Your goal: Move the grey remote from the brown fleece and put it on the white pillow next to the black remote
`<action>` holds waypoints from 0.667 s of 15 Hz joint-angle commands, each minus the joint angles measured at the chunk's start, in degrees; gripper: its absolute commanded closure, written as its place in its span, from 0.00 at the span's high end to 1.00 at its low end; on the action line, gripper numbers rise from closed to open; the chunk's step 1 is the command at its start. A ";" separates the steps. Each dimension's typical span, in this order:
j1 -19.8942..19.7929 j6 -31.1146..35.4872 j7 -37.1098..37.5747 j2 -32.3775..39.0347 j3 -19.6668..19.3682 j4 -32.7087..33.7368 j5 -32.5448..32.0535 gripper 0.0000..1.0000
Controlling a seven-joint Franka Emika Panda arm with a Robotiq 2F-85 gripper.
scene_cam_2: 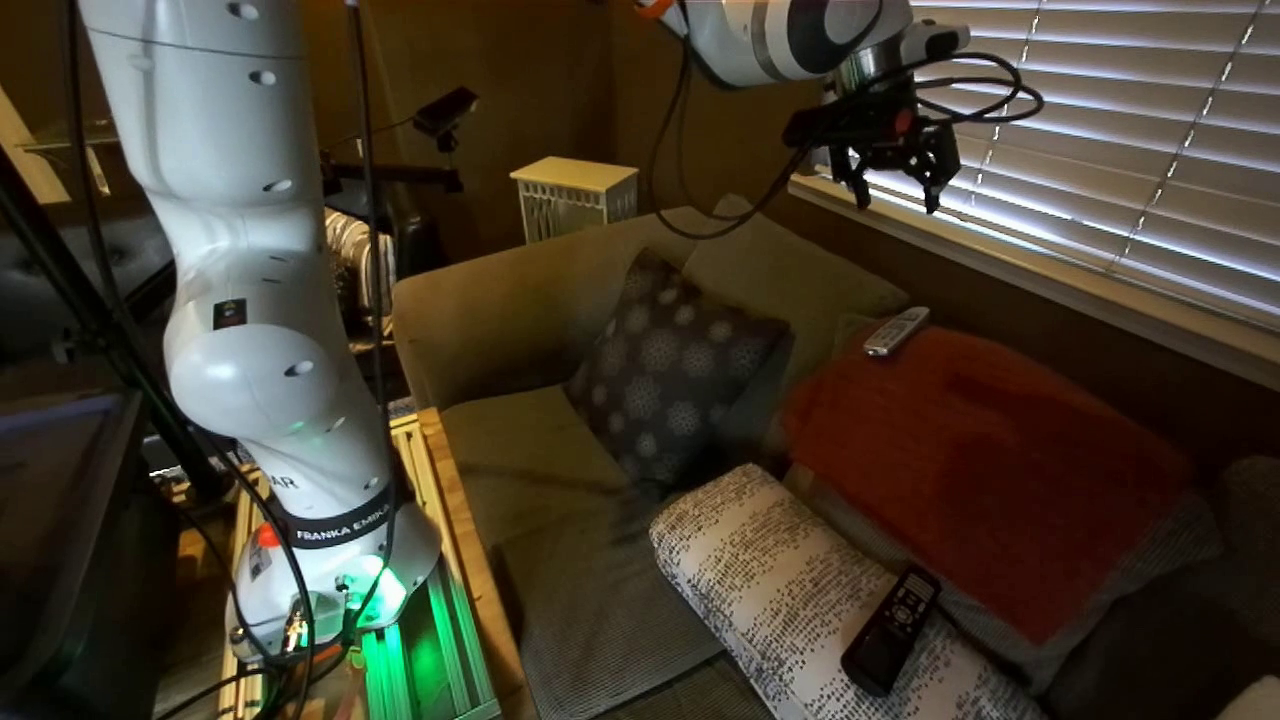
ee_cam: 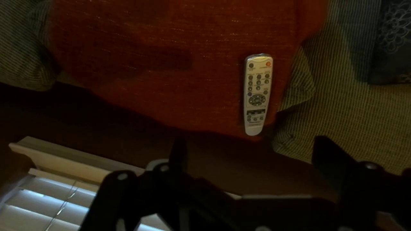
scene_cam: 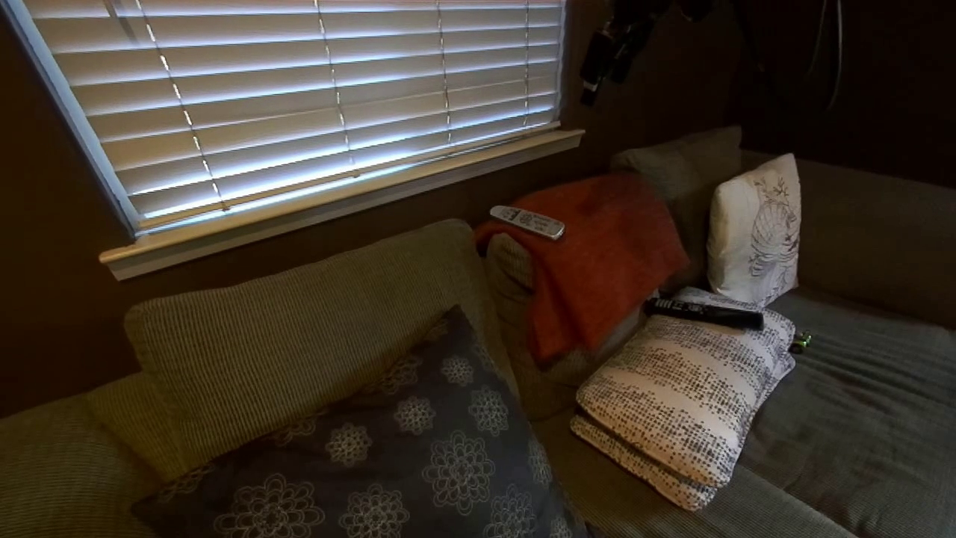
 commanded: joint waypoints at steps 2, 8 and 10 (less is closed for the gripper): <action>0.61 -6.42 2.76 6.31 0.19 8.03 -2.59 1.00; 0.34 -7.20 1.97 7.31 0.43 7.58 -2.80 1.00; 0.41 -7.44 2.11 7.49 0.43 7.85 -2.92 1.00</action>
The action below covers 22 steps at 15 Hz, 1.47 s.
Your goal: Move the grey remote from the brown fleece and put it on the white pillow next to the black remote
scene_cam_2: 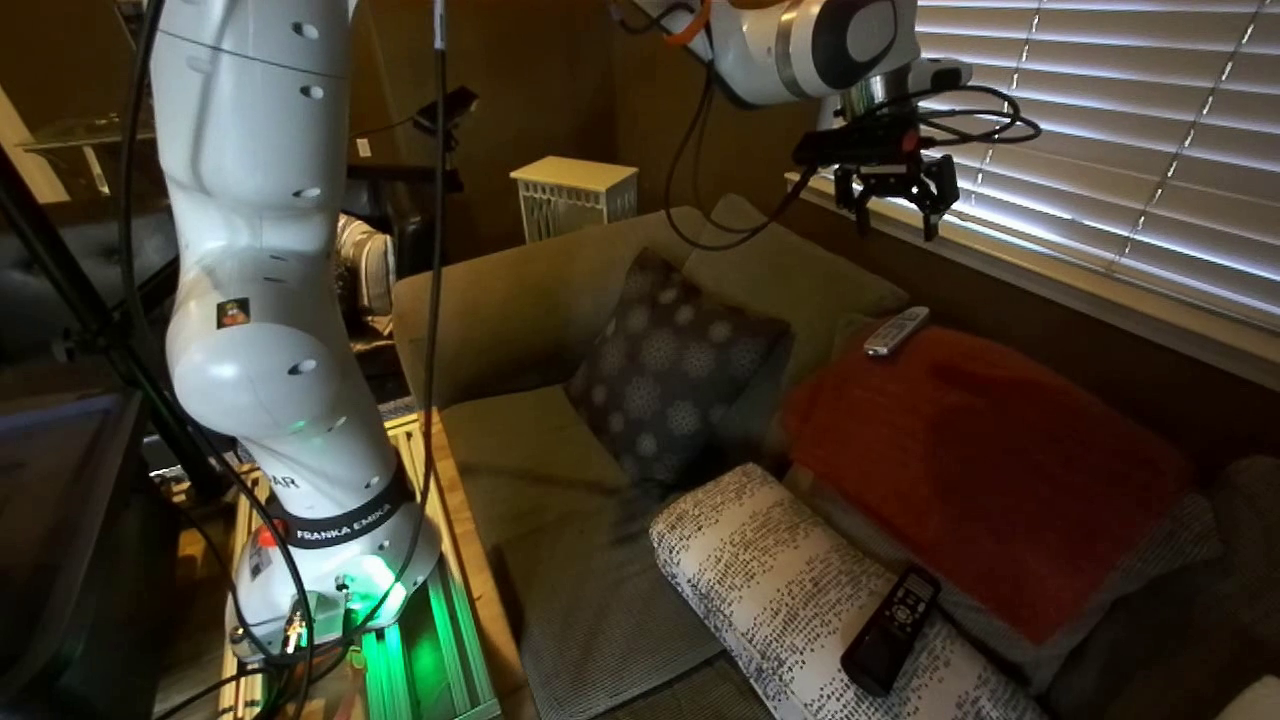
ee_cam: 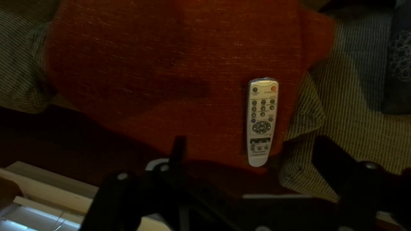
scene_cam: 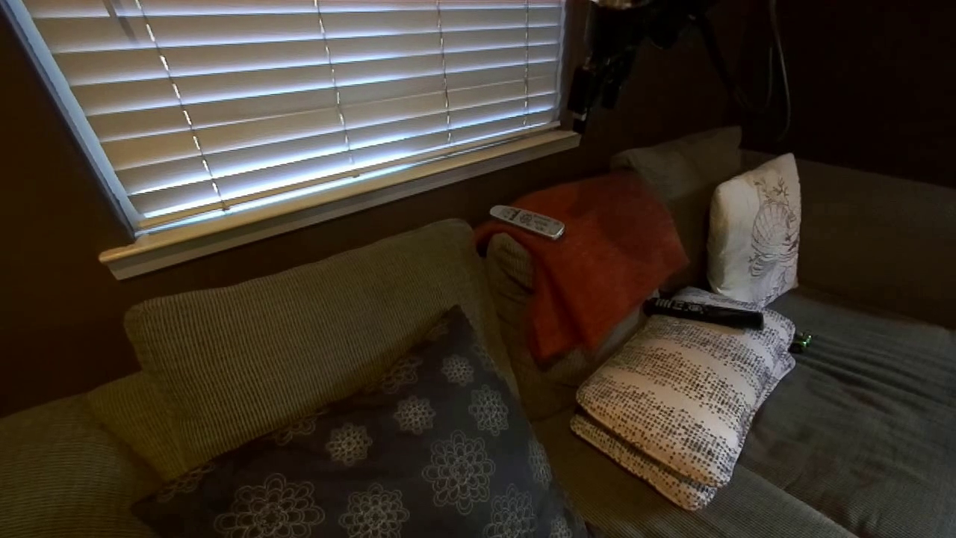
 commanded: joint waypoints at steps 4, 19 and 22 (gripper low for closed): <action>-0.77 -0.83 1.25 2.19 0.66 2.40 1.67 1.00; -0.42 -1.38 2.71 20.52 1.54 20.79 7.37 1.00; -0.60 -2.16 2.00 24.74 1.34 25.12 7.30 1.00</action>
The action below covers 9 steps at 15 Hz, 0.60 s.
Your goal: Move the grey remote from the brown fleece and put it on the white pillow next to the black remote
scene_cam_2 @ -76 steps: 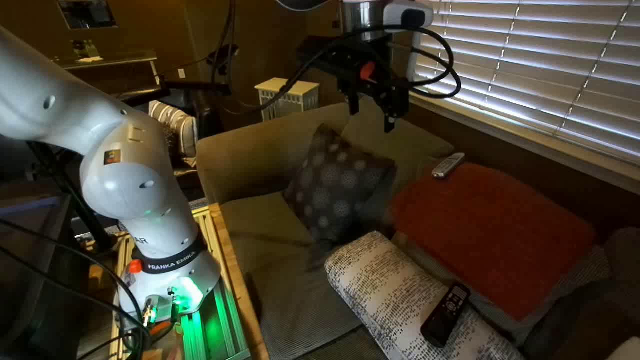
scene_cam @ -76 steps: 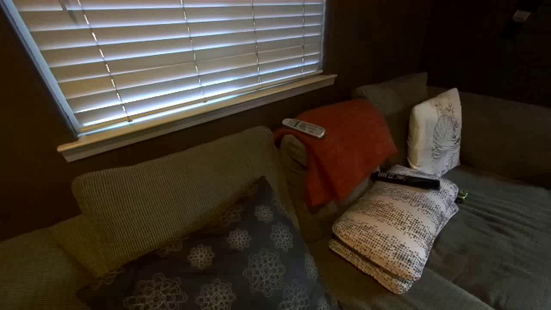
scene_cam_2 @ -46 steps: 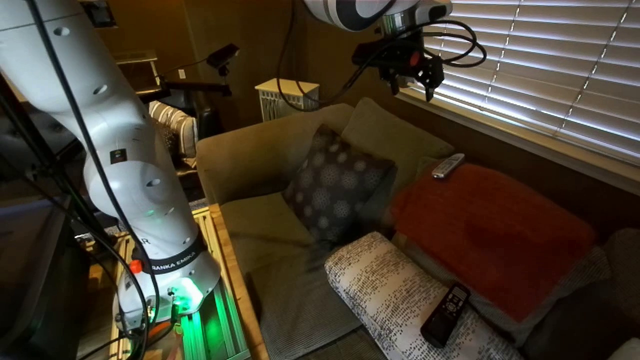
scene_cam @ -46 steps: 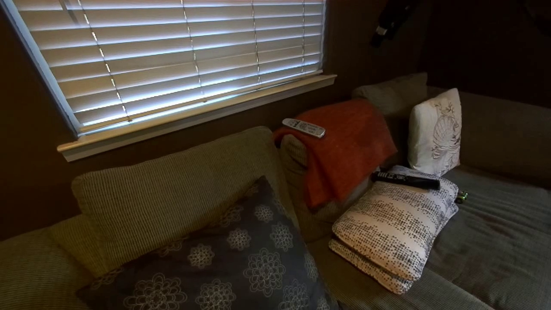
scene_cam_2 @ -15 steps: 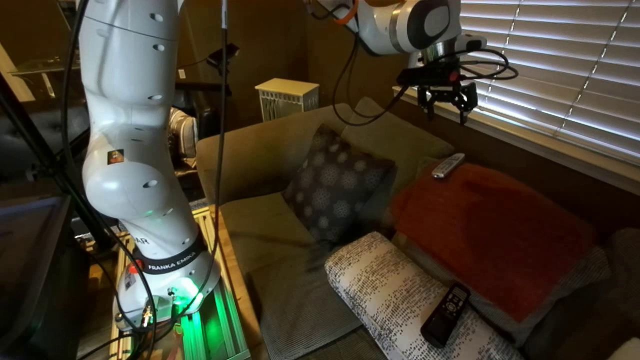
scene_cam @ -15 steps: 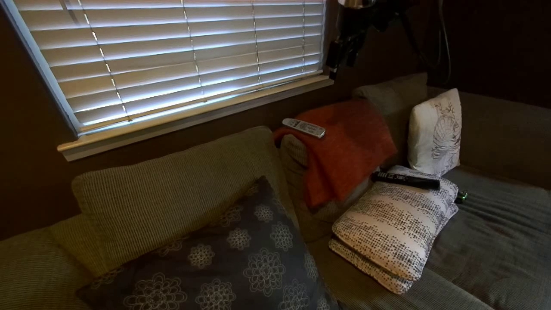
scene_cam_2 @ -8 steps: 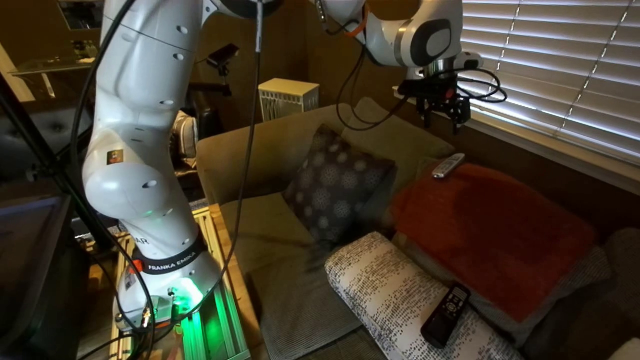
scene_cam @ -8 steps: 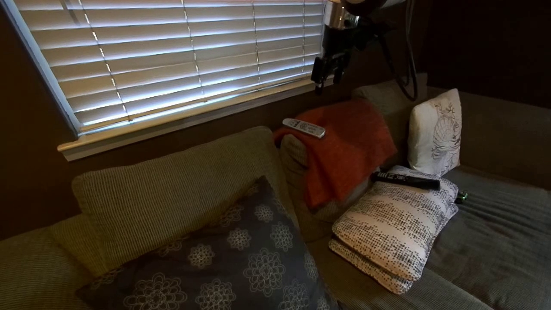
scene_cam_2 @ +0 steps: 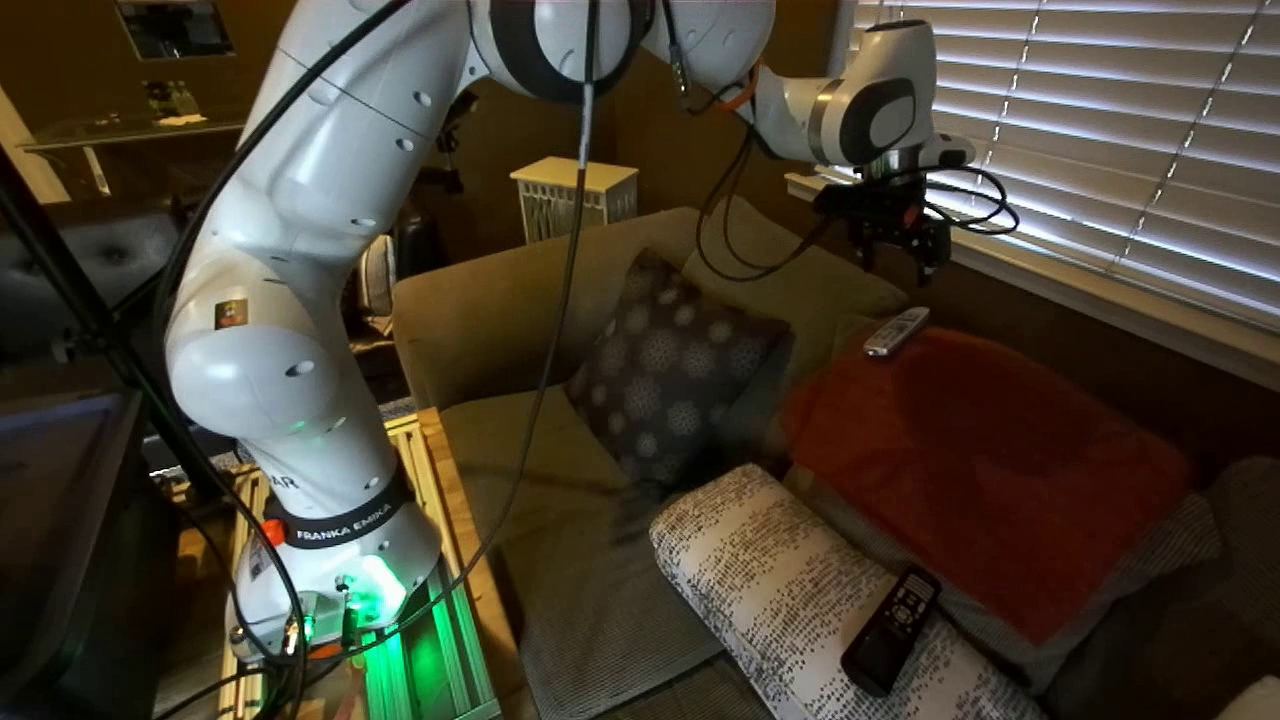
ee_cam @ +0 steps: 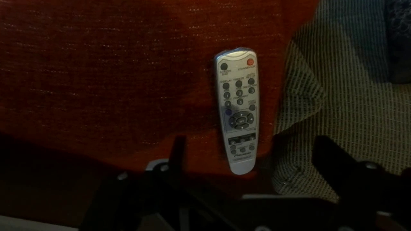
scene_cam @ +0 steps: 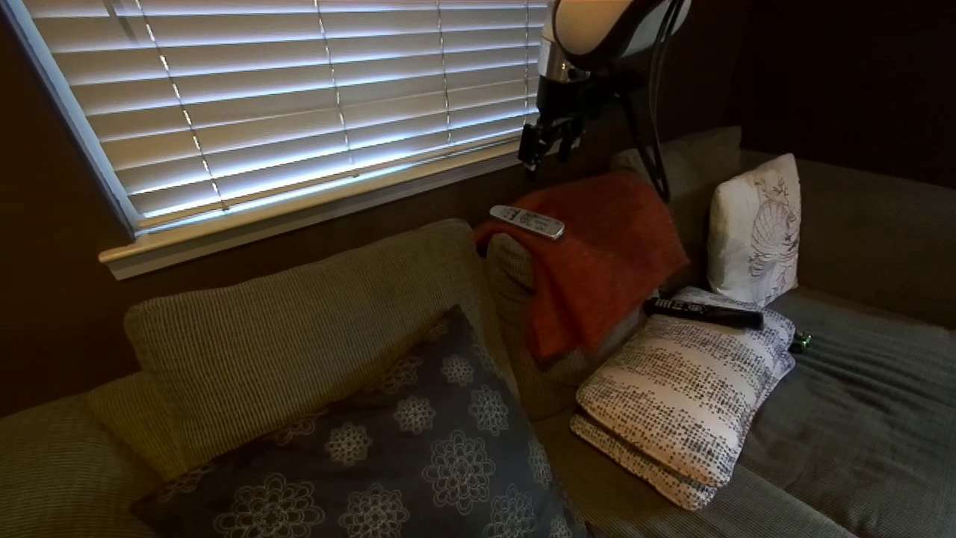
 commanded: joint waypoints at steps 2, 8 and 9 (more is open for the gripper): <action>0.23 -2.20 0.47 8.17 -0.86 9.67 -0.32 1.00; 0.37 -2.67 0.27 14.69 -1.40 16.08 -0.44 1.00; 0.39 -2.88 0.21 15.68 -1.39 17.17 -0.41 1.00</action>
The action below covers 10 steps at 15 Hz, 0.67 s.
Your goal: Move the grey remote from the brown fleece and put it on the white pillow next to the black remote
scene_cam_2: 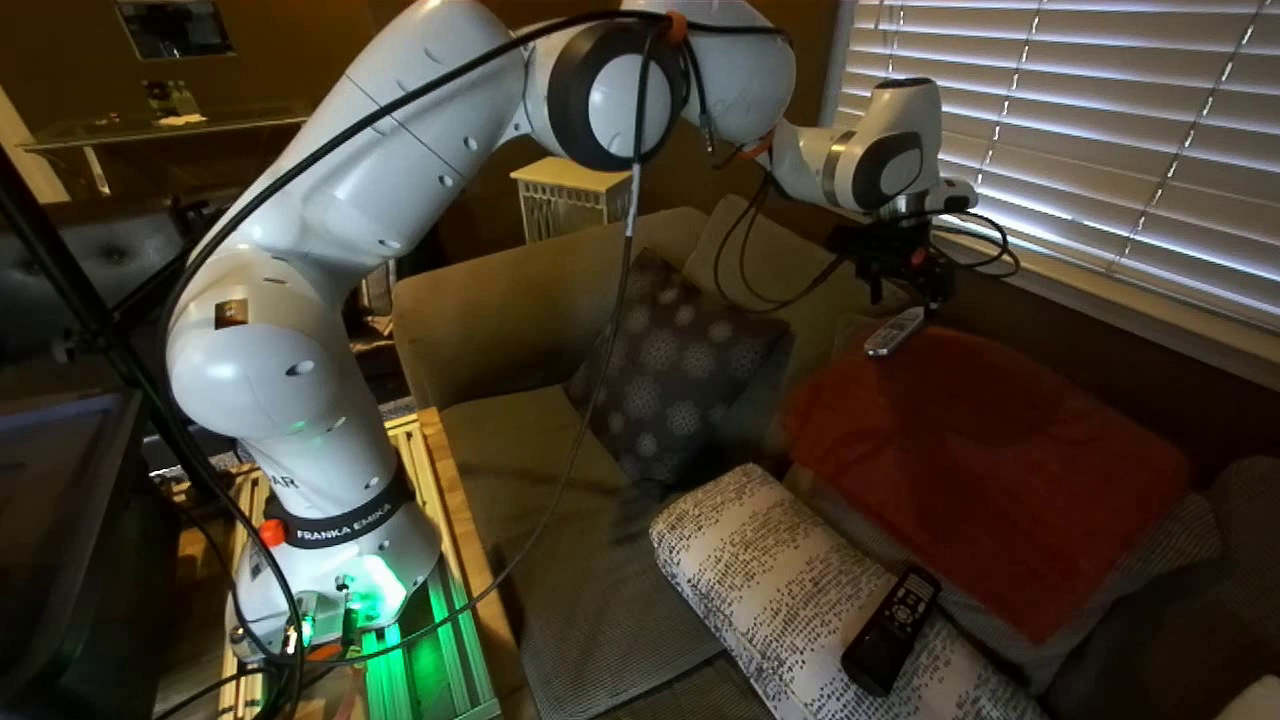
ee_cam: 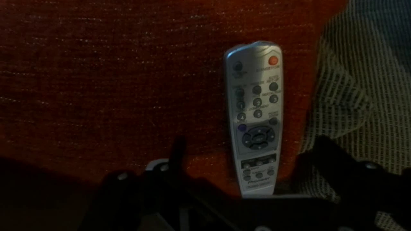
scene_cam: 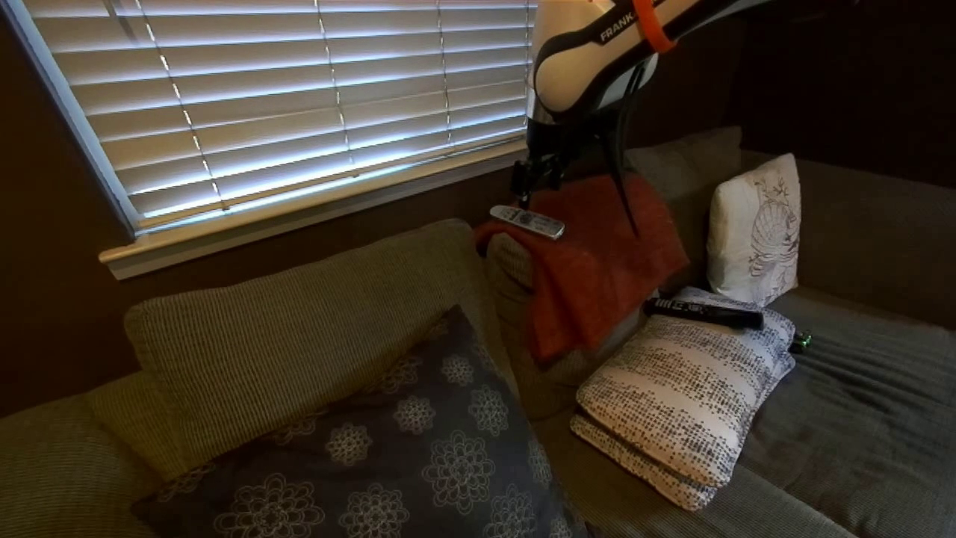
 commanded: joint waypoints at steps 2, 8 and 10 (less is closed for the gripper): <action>0.54 -2.76 0.25 6.16 -0.69 8.44 -0.38 1.00; 0.91 -4.90 0.65 10.16 -1.55 13.41 -0.87 1.00; 0.94 -5.79 0.62 11.22 -1.64 14.88 -0.83 1.00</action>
